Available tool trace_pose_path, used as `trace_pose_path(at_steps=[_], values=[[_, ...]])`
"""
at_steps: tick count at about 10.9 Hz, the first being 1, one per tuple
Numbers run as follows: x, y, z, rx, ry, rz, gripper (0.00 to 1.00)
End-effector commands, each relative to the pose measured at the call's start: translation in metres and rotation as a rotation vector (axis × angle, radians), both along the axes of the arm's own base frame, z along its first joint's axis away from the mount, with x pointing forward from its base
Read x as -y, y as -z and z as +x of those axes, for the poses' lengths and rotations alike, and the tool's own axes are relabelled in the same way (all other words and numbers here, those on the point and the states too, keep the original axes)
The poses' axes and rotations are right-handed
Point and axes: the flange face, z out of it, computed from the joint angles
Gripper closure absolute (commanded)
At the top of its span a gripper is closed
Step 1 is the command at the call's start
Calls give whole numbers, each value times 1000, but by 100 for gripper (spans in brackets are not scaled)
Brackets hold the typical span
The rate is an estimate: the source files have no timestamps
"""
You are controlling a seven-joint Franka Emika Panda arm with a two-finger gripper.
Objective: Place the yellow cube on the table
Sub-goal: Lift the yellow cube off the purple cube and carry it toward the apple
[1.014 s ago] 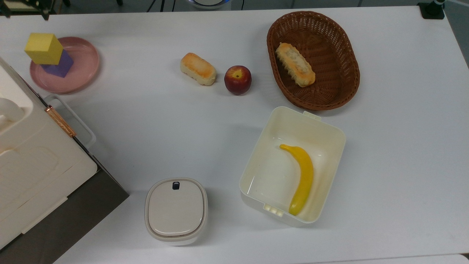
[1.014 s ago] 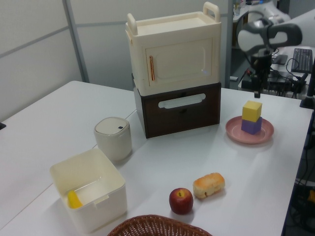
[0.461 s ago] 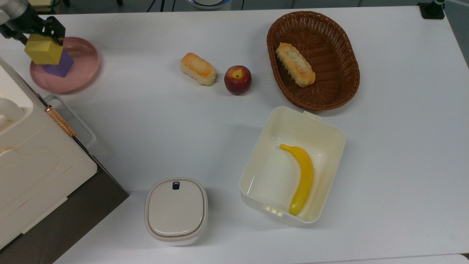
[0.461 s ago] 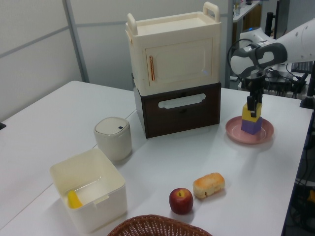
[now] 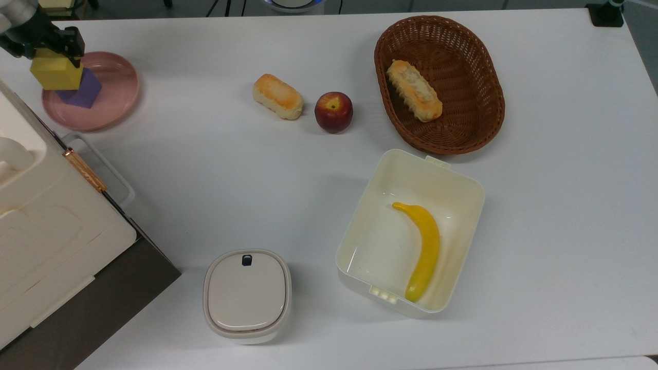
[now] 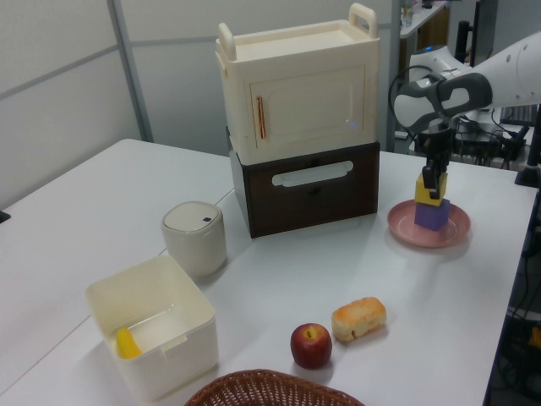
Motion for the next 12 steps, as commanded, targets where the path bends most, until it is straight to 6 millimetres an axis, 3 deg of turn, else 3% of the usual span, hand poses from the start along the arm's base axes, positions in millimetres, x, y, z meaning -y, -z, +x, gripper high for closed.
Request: trace_pose_path(at_steps=[1, 4, 7, 9, 12], values=[[-44, -46, 14, 51, -32, -17, 71], [-121, -54, 61, 85, 25, -14, 69], [-223, -44, 106, 92, 49, -14, 67], [-288, -35, 125, 95, 70, -17, 65], [-356, -18, 138, 79, 69, -19, 64]])
